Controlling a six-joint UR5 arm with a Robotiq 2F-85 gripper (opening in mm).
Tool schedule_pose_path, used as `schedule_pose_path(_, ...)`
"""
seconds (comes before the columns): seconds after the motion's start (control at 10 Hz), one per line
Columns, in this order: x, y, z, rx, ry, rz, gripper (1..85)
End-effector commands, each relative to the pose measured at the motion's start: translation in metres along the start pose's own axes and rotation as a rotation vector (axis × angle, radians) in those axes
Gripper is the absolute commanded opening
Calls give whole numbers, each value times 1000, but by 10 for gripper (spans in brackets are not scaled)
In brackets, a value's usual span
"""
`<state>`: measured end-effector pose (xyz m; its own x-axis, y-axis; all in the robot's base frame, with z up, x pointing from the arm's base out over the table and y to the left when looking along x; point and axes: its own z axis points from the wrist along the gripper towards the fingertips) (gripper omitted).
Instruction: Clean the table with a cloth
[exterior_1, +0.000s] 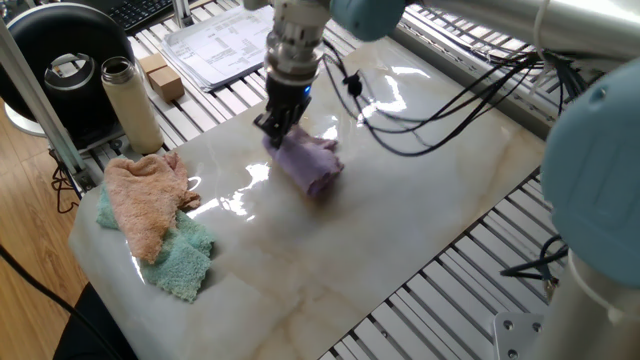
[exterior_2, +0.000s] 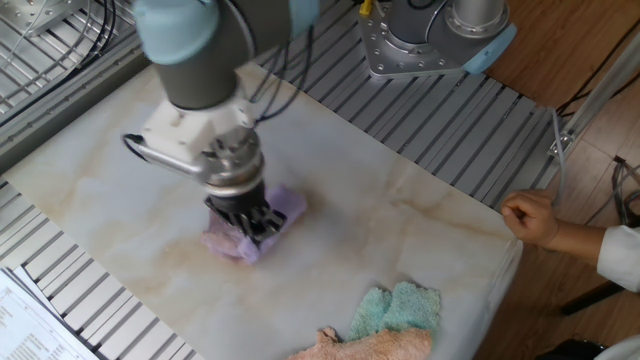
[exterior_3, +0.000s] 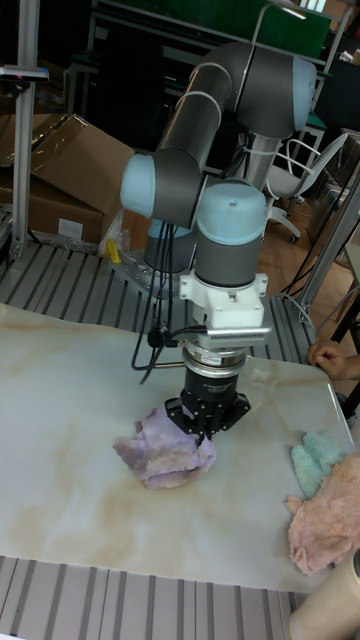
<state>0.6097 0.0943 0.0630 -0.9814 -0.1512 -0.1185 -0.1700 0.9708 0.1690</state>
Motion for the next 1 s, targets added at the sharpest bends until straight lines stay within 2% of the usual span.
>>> schedule_pose_path(0.0, -9, 20, 5, -14, -40, 23, 13)
schedule_pose_path(0.2, -17, 21, 4, -17, -71, -7, 13)
schedule_pose_path(0.5, -3, 13, 5, 12, -18, 26, 13)
schedule_pose_path(0.6, -1, 11, 5, 20, -10, 35, 13)
schedule_pose_path(0.8, -2, 9, 7, 11, -19, 26, 13)
schedule_pose_path(0.9, 5, 3, 8, 18, -7, 24, 13)
